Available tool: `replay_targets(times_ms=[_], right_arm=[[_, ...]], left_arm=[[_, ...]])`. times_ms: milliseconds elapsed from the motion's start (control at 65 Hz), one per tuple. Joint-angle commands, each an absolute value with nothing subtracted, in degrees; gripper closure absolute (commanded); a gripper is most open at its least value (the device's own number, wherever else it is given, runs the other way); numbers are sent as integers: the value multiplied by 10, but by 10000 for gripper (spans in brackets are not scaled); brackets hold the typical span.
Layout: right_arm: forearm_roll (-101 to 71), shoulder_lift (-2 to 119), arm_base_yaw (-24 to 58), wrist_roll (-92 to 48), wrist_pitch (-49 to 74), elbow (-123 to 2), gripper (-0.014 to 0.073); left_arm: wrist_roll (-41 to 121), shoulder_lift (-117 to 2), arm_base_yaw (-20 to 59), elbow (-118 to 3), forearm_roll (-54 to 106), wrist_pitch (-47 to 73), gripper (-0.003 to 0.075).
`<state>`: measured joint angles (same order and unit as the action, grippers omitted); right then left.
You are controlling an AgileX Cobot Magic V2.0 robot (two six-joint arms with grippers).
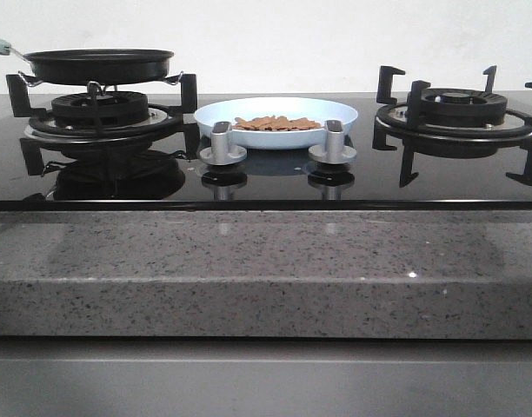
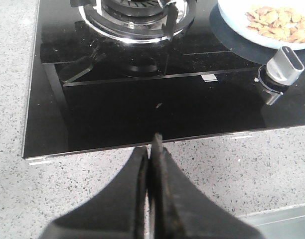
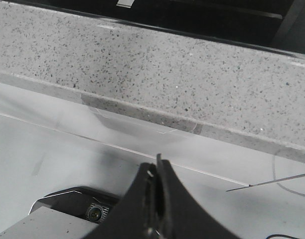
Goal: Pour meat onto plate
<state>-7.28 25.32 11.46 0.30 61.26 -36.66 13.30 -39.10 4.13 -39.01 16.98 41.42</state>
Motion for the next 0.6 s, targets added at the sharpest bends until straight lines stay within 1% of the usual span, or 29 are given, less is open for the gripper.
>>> replay_targets(times_ms=[0, 323, 431, 585], right_arm=[[-75, 257, 114, 0, 583, -381, 708], [-75, 257, 114, 0, 583, -381, 708], [-75, 257, 114, 0, 583, -381, 708], [-75, 257, 114, 0, 583, -381, 708]], left_arm=[[127, -389, 46, -405, 181, 376, 741], [127, -388, 46, -405, 184, 374, 741], [127, -352, 46, -405, 184, 374, 741], [127, -258, 44, -404, 158, 376, 741]])
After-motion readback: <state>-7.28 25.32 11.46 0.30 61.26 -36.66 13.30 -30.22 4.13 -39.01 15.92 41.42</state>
